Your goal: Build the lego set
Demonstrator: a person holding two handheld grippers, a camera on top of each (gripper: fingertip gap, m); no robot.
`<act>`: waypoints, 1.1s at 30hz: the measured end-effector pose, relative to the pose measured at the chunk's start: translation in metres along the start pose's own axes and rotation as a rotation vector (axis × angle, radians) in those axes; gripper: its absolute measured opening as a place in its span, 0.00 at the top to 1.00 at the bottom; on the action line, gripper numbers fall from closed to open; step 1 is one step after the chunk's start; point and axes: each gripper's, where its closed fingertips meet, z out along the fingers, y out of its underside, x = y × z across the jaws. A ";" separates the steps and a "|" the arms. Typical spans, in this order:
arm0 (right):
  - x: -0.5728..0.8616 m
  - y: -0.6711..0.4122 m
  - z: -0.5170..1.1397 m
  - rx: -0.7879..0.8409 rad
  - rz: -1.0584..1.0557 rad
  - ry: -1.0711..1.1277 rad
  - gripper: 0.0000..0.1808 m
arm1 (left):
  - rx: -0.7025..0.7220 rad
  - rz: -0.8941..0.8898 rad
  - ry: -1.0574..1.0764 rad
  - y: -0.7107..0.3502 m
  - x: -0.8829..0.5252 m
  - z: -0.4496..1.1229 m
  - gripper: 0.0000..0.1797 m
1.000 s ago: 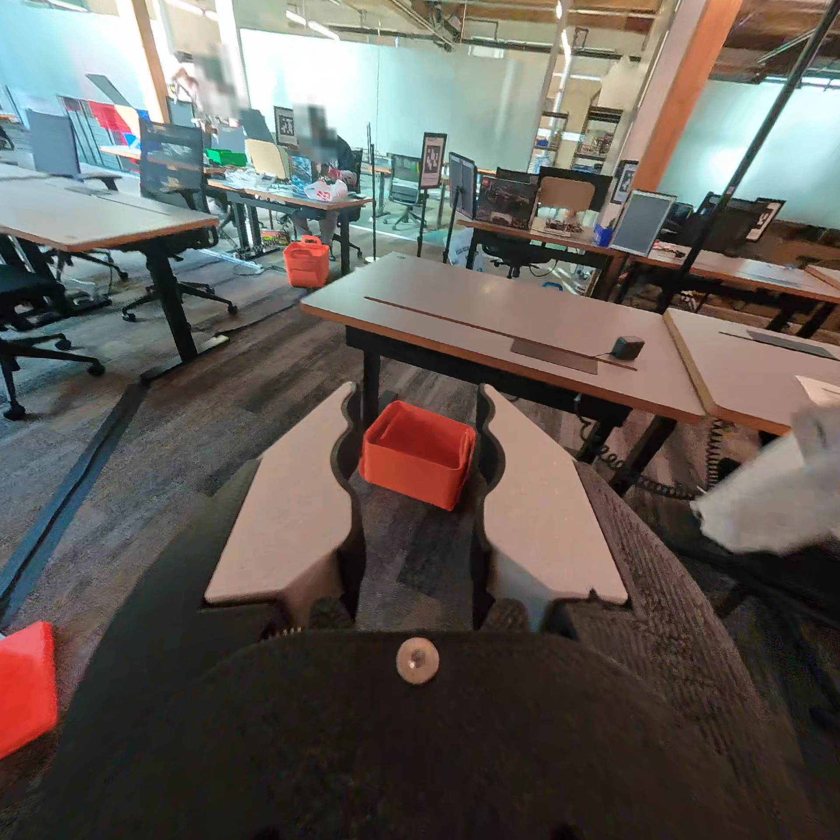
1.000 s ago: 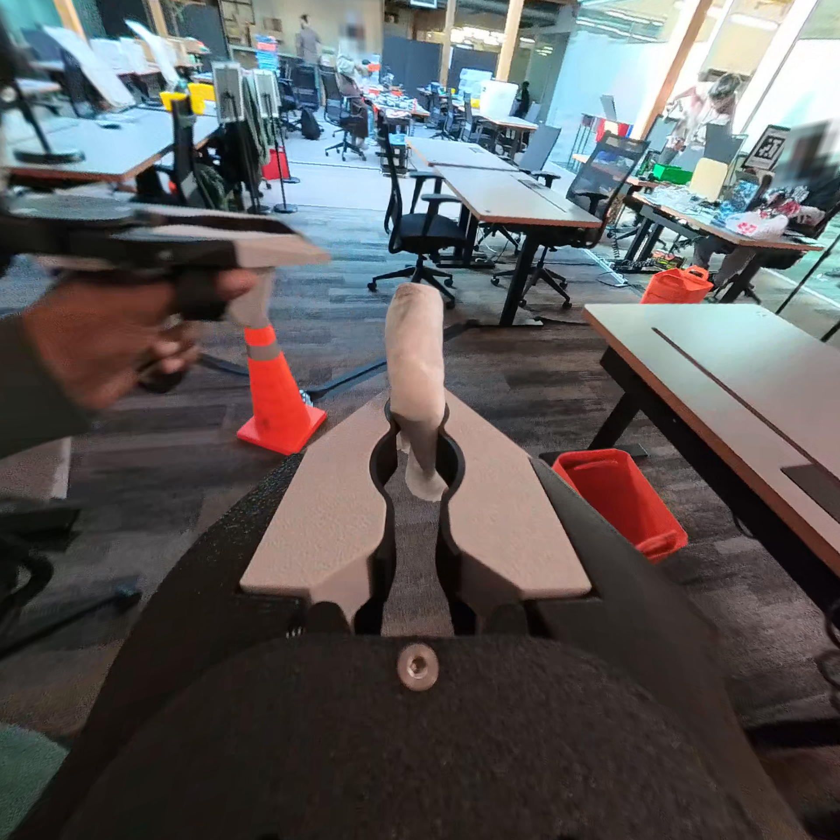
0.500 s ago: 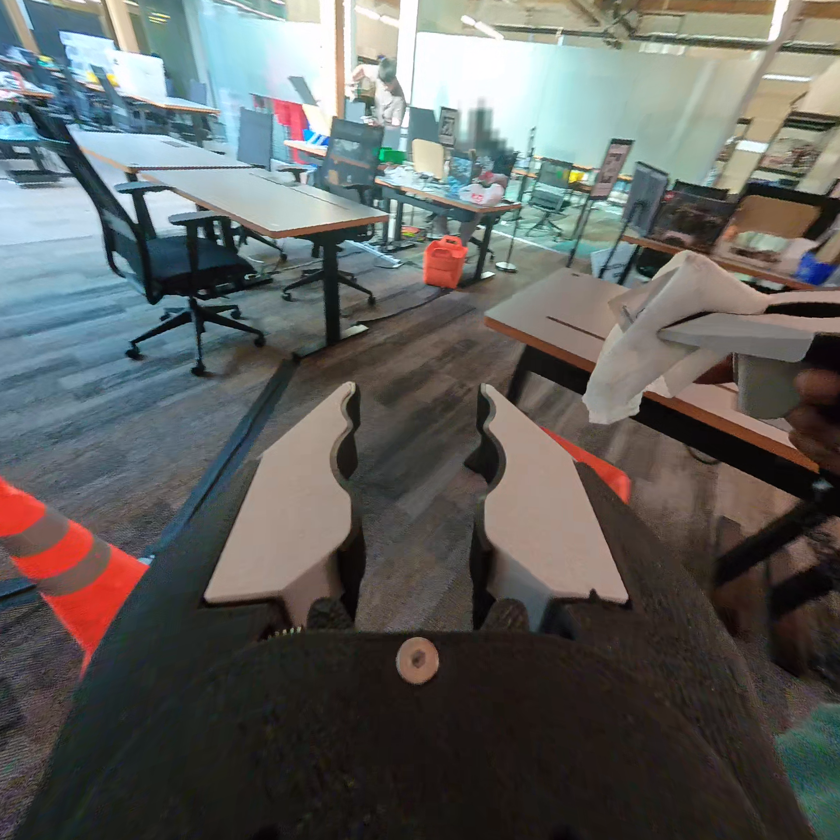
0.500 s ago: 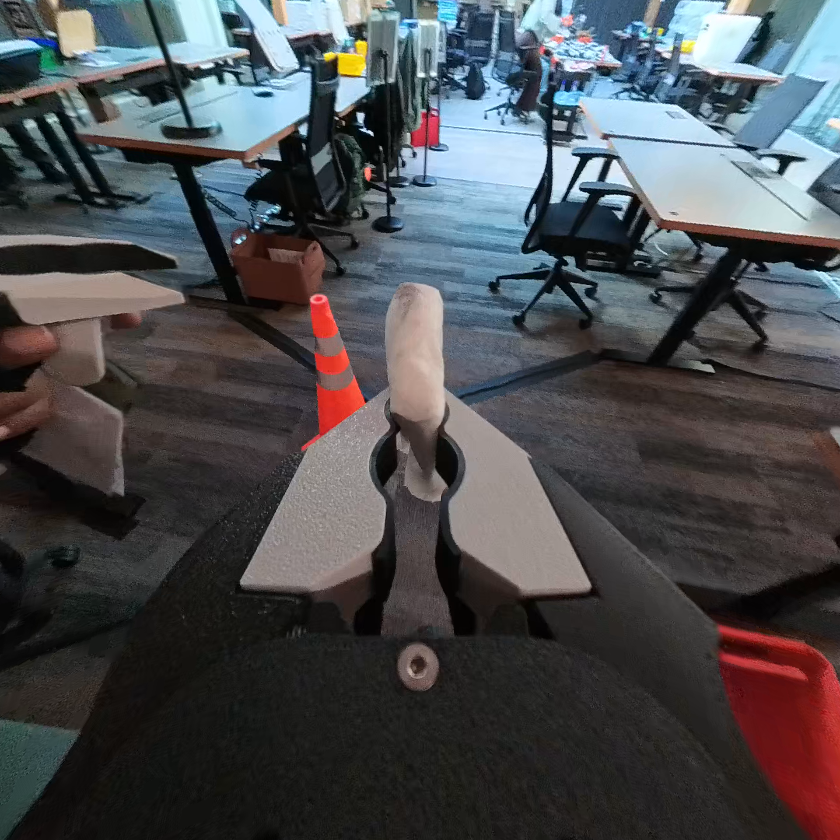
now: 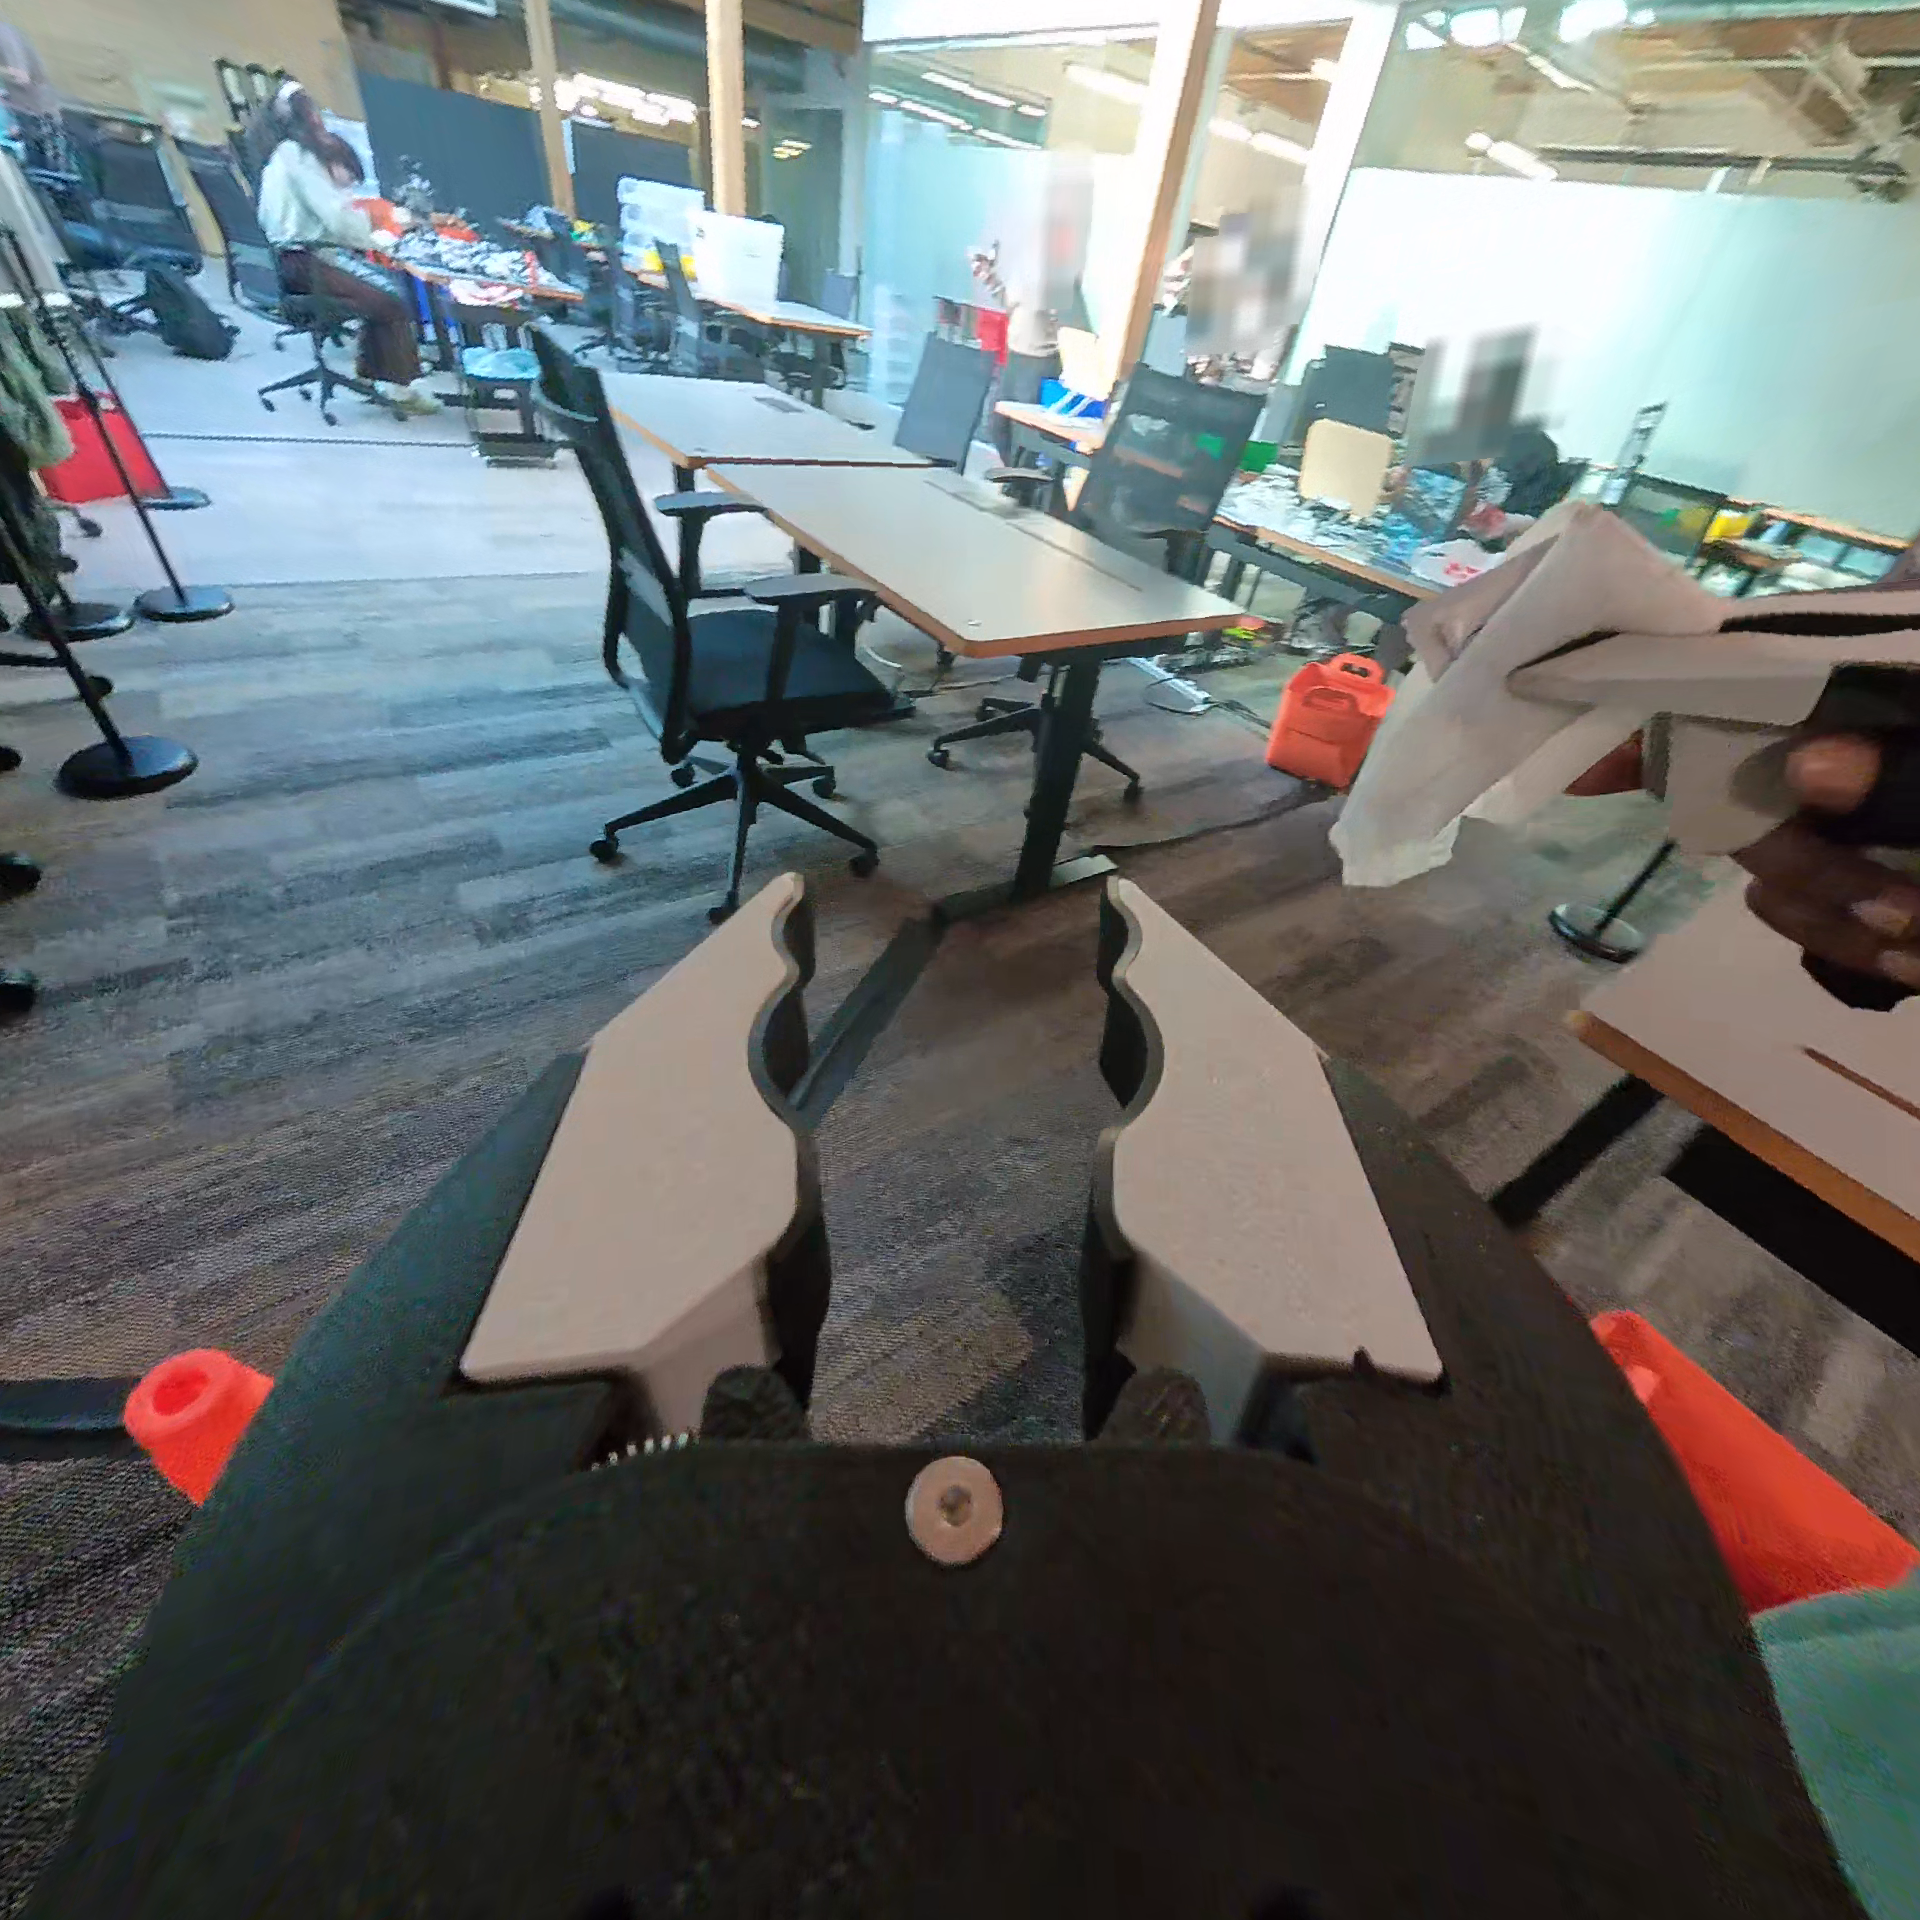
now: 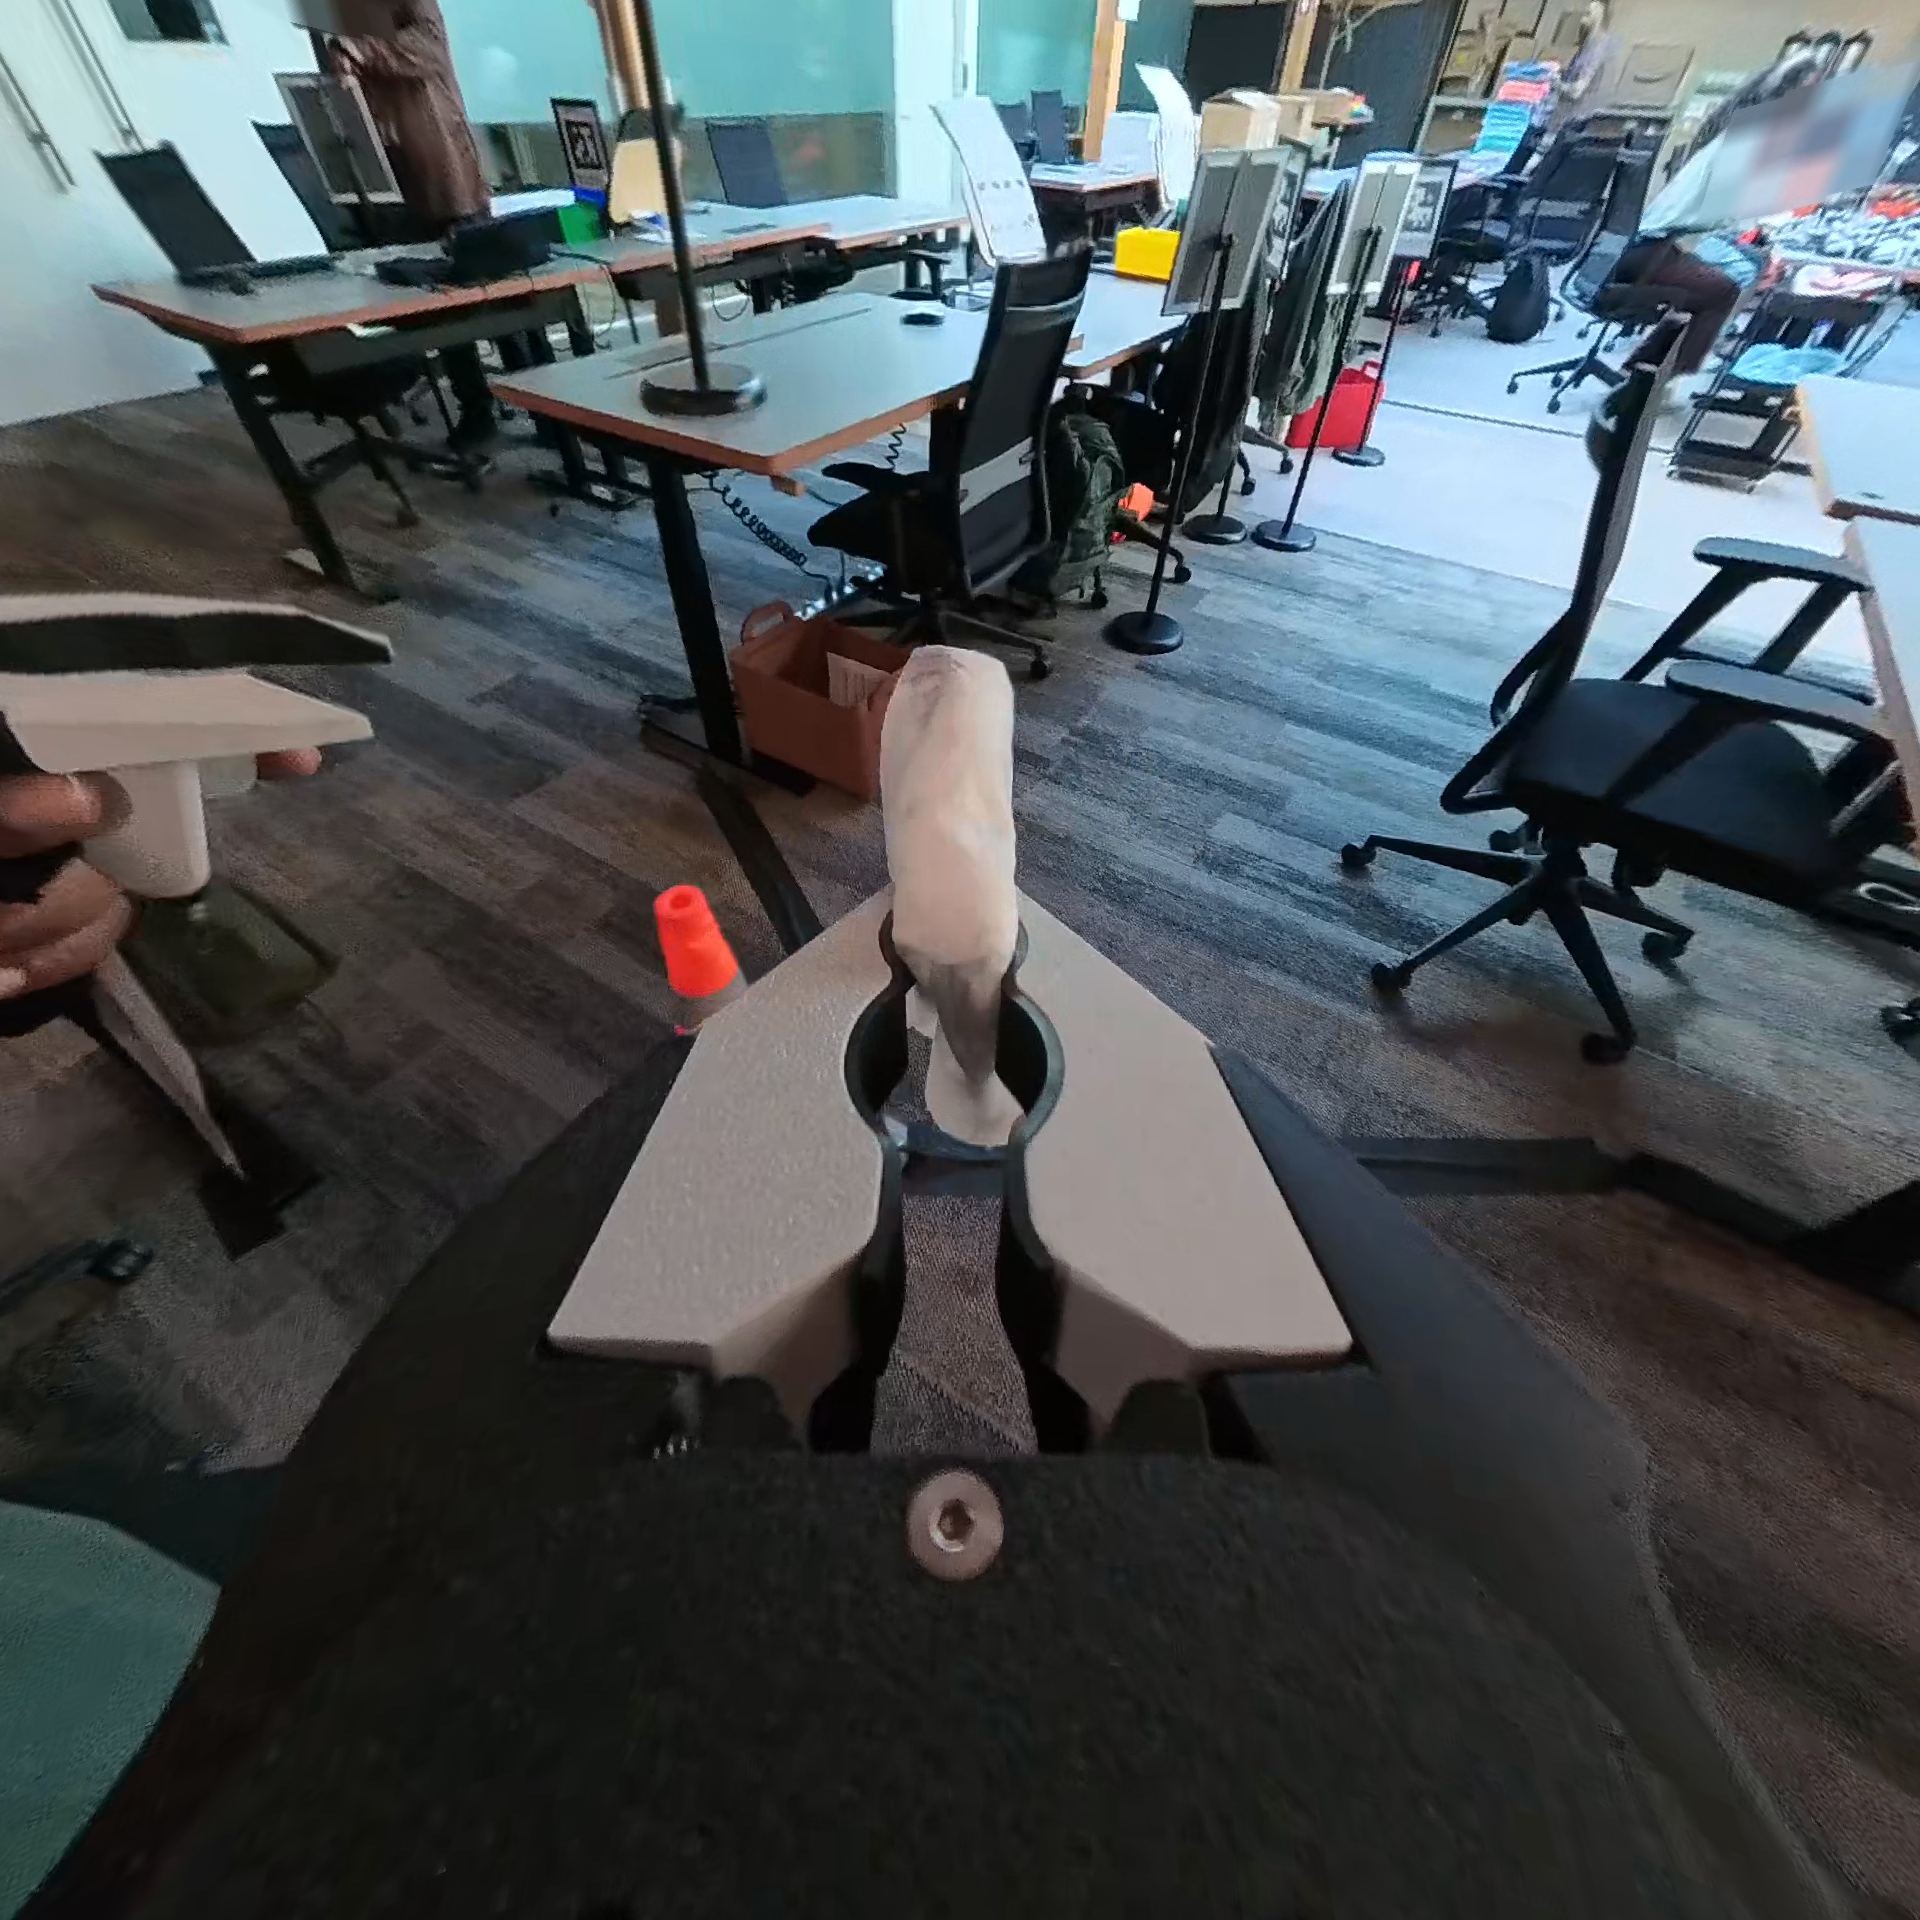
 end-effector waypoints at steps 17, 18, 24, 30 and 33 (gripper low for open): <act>0.320 -0.091 0.393 -0.037 0.054 0.081 0.95 | 0.056 0.116 0.246 -0.157 -0.232 0.512 0.72; 0.334 -0.091 0.419 -0.044 0.053 0.069 0.95 | 0.056 0.122 0.241 -0.163 -0.247 0.535 0.72; 0.423 -0.088 0.592 -0.056 0.050 -0.083 0.95 | -0.012 0.031 0.102 -0.132 -0.368 0.658 0.73; 0.496 -0.151 0.788 -0.030 -0.043 -0.291 0.95 | 0.007 -0.004 -0.189 -0.169 -0.518 0.732 0.74; 0.517 -0.190 0.886 -0.041 -0.102 -0.379 0.95 | 0.009 -0.031 -0.296 -0.188 -0.587 0.757 0.72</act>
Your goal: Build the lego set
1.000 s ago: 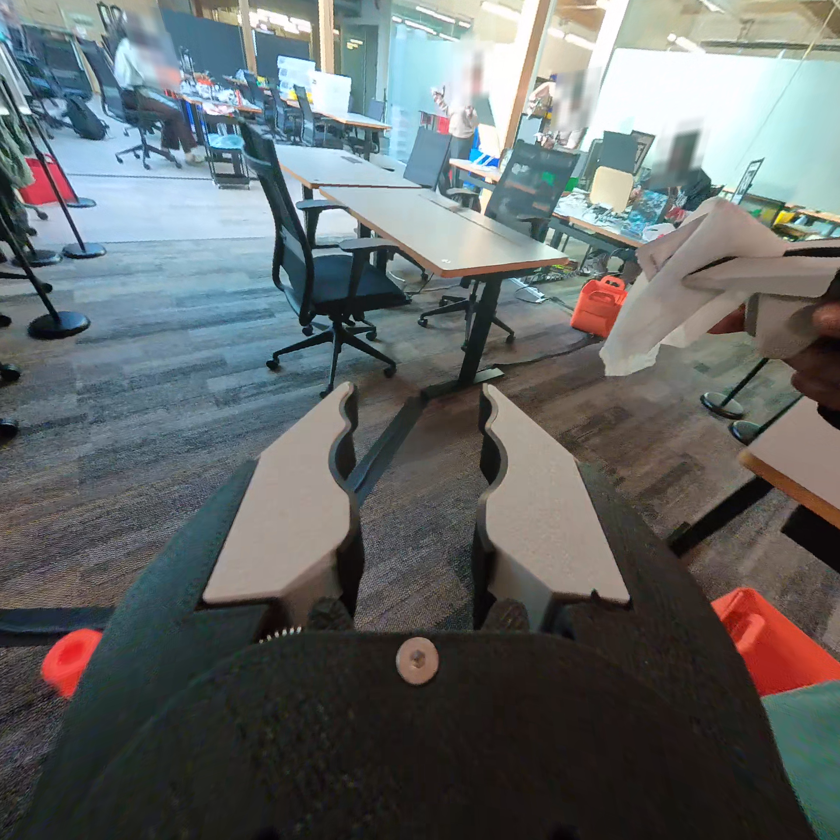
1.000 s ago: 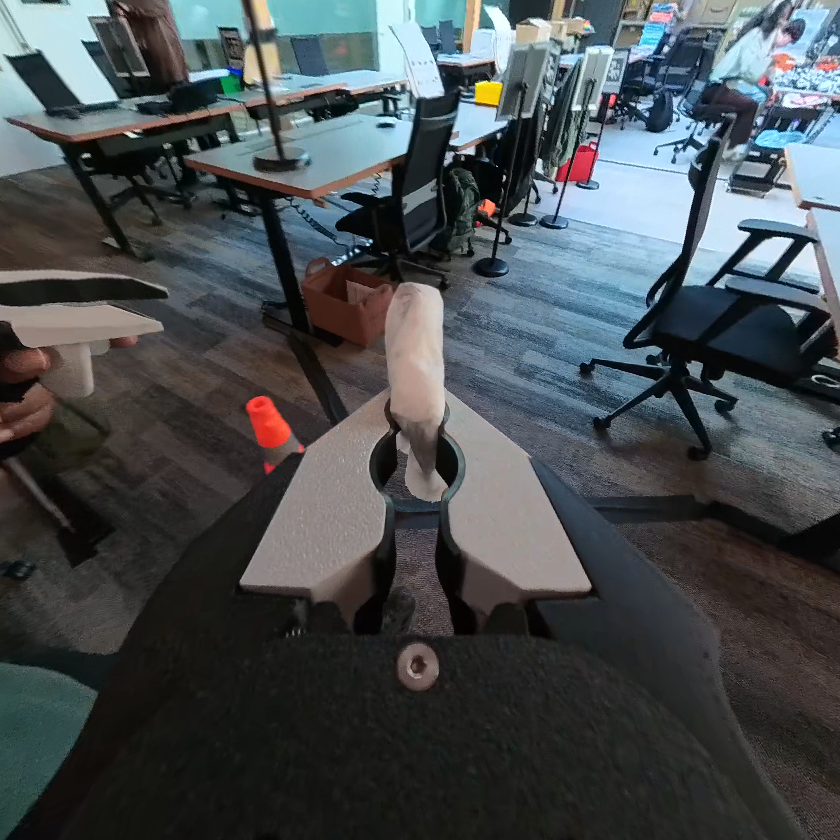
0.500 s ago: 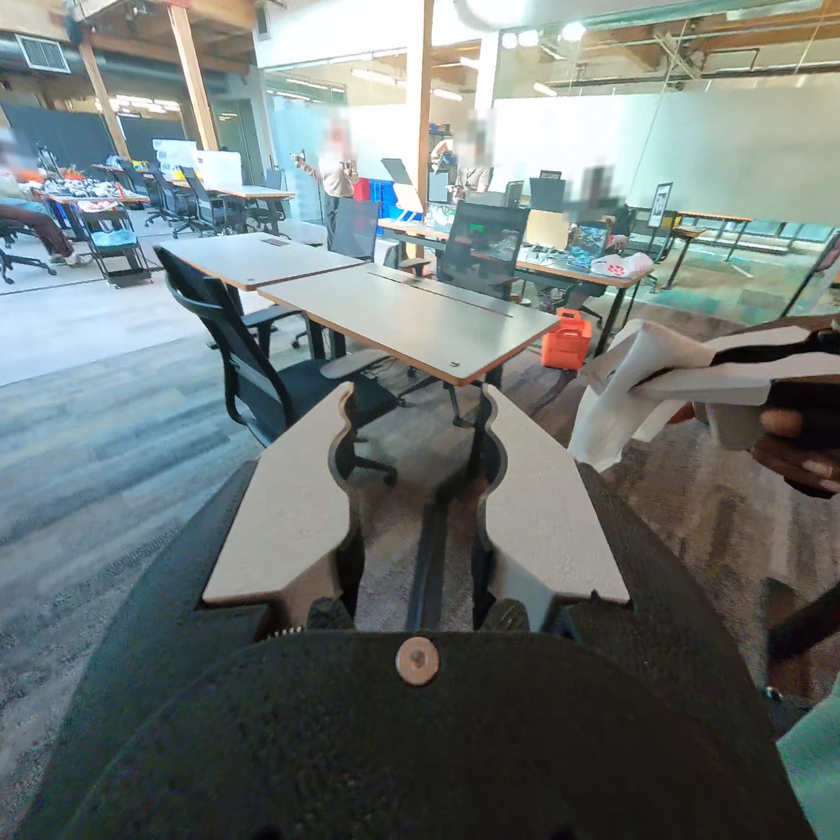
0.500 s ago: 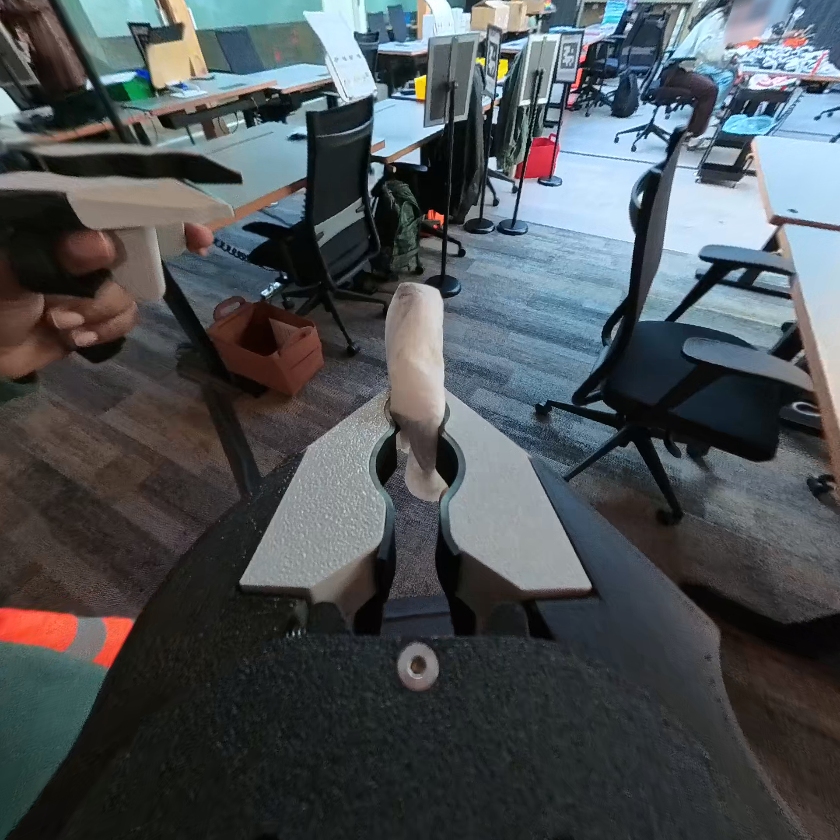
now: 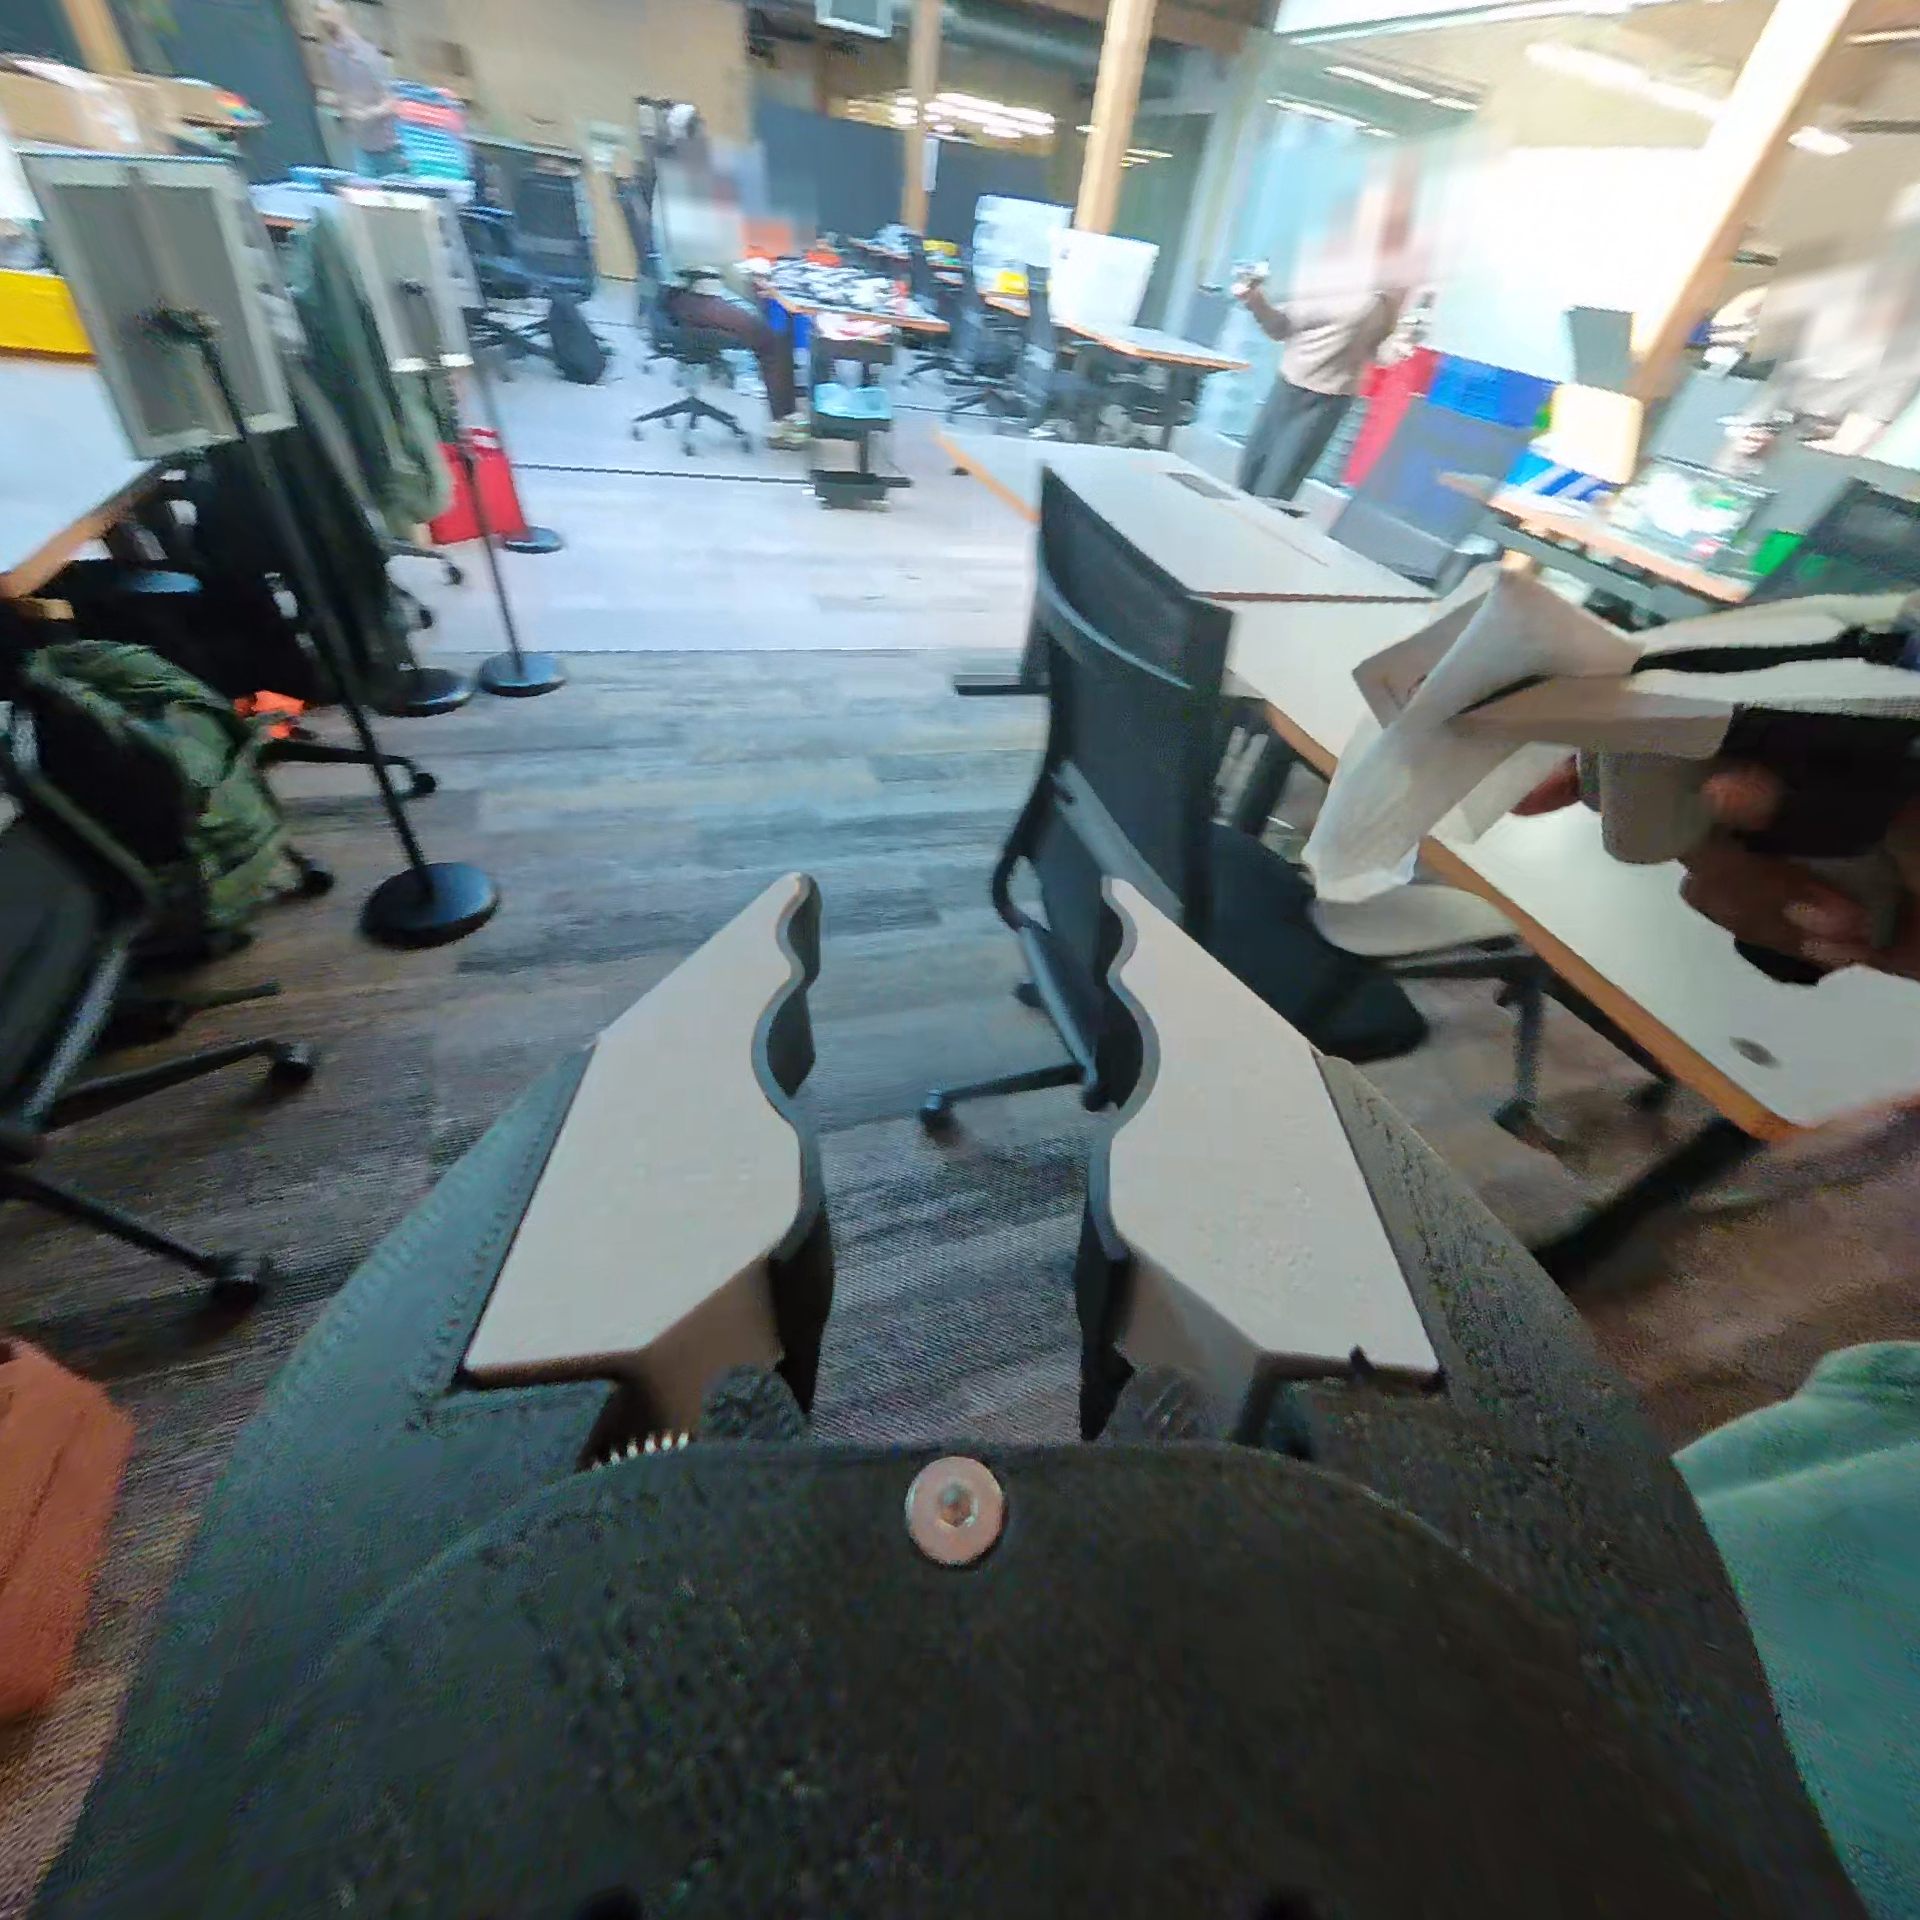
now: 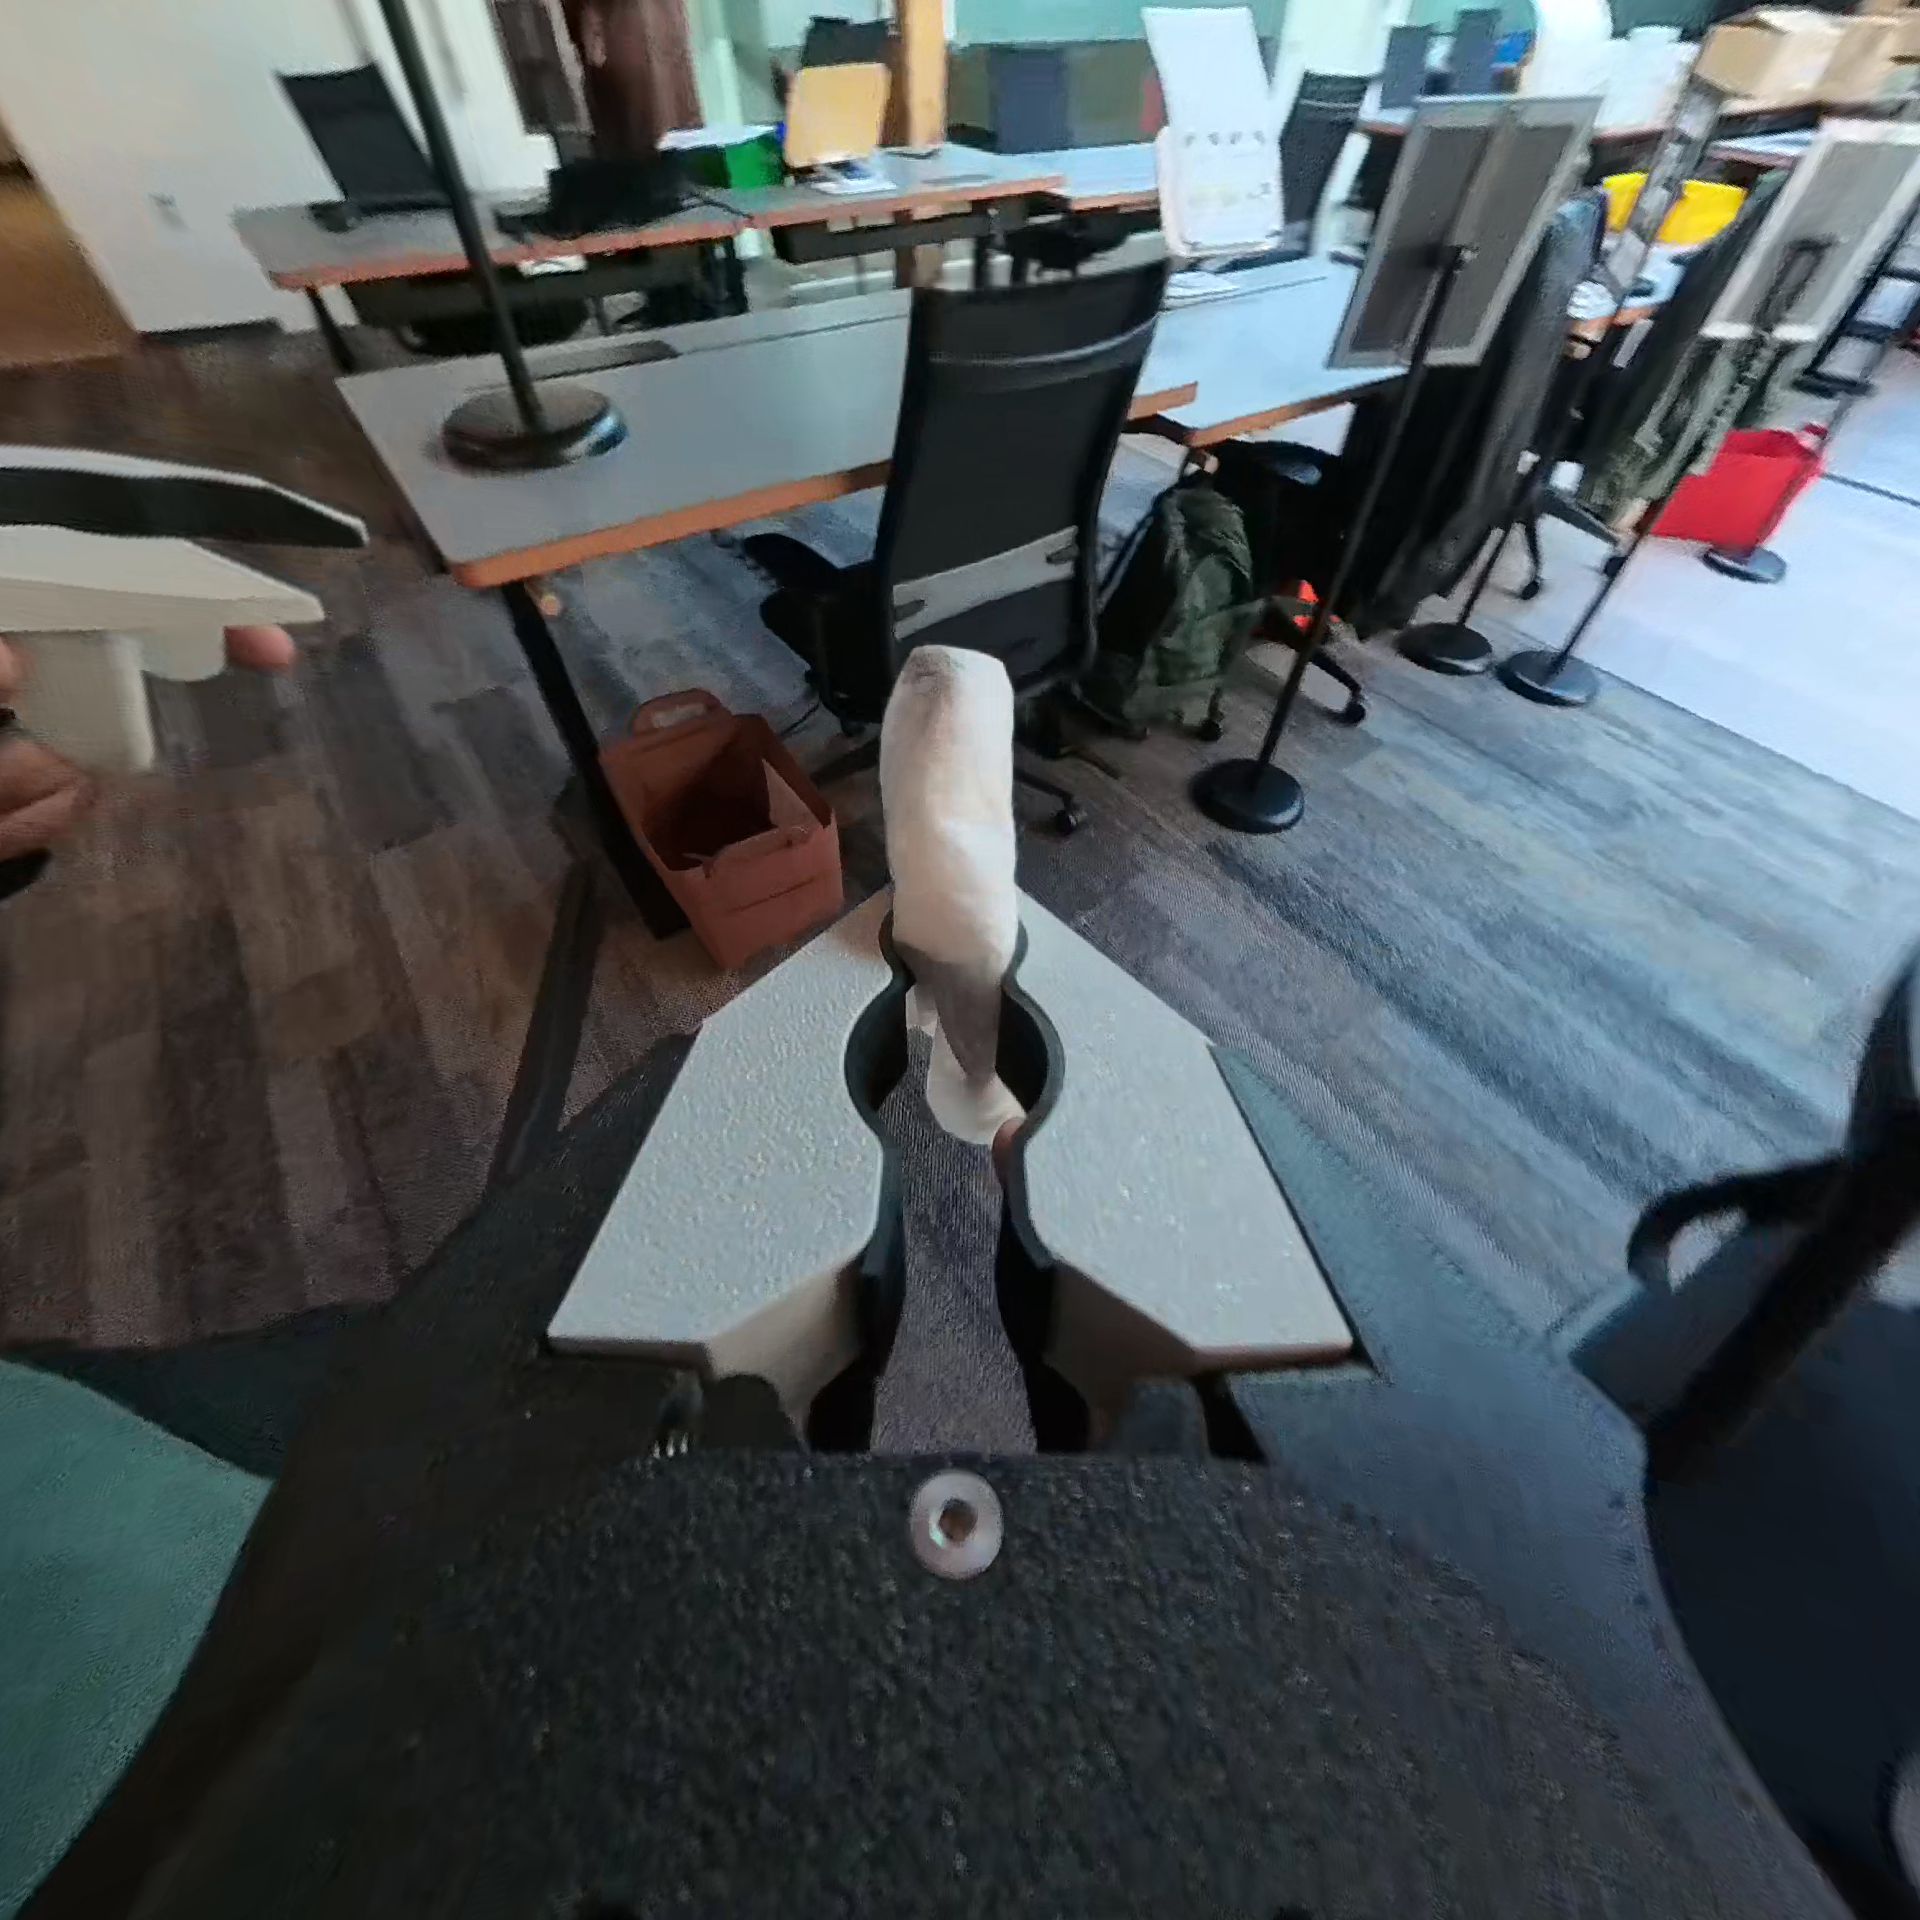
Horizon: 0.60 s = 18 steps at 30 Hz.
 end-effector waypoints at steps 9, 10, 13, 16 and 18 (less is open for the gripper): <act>0.127 -0.028 0.239 -0.067 -0.077 -0.105 0.95 | 0.019 -0.045 -0.165 -0.012 -0.192 0.183 0.71; 0.139 -0.032 0.263 -0.082 -0.085 -0.107 0.95 | 0.031 -0.039 -0.163 -0.023 -0.213 0.209 0.72; 0.169 -0.064 0.331 -0.085 -0.138 -0.139 0.95 | 0.086 0.014 -0.160 -0.078 -0.274 0.279 0.72; 0.186 -0.095 0.400 -0.099 -0.210 -0.250 0.95 | 0.155 0.071 -0.209 -0.142 -0.326 0.324 0.72; 0.191 -0.111 0.447 -0.105 -0.243 -0.350 0.95 | 0.197 0.085 -0.270 -0.169 -0.355 0.339 0.72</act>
